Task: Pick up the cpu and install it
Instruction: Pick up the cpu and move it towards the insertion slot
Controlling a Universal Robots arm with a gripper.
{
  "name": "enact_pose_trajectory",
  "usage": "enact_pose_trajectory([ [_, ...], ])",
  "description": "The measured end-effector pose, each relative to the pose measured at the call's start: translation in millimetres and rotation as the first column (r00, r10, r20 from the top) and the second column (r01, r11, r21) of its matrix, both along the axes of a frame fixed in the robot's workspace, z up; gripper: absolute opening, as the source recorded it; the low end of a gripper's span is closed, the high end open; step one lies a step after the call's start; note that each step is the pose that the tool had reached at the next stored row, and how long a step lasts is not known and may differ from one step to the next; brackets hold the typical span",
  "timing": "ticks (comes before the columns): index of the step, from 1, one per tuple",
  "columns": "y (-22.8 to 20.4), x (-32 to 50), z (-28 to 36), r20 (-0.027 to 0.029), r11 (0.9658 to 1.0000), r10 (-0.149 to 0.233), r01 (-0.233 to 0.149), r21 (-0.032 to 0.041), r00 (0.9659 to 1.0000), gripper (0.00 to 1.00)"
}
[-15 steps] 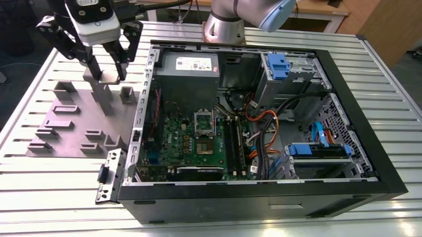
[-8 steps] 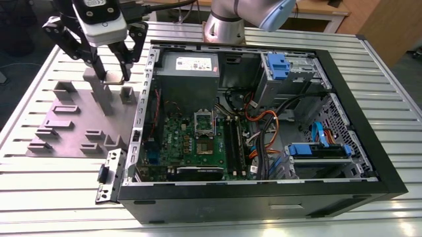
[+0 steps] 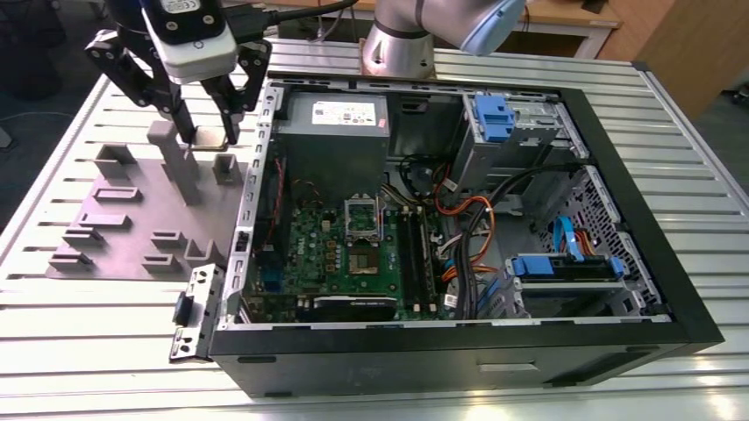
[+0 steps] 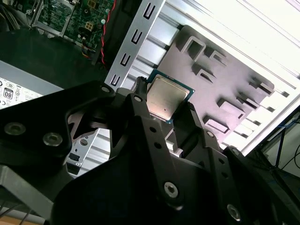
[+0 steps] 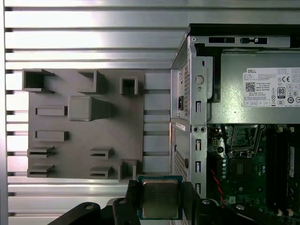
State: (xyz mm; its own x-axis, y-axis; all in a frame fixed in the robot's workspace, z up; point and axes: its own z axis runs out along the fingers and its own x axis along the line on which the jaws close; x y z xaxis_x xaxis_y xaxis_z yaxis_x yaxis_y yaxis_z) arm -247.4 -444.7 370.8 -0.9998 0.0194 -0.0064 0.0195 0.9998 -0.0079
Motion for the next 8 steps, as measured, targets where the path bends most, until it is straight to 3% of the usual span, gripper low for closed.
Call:
enact_pose_trajectory([
  [8, 0.0, 4.0, 0.0, 0.0, 1.0, 0.0, 0.0, -0.0001, 1.0, 0.47],
])
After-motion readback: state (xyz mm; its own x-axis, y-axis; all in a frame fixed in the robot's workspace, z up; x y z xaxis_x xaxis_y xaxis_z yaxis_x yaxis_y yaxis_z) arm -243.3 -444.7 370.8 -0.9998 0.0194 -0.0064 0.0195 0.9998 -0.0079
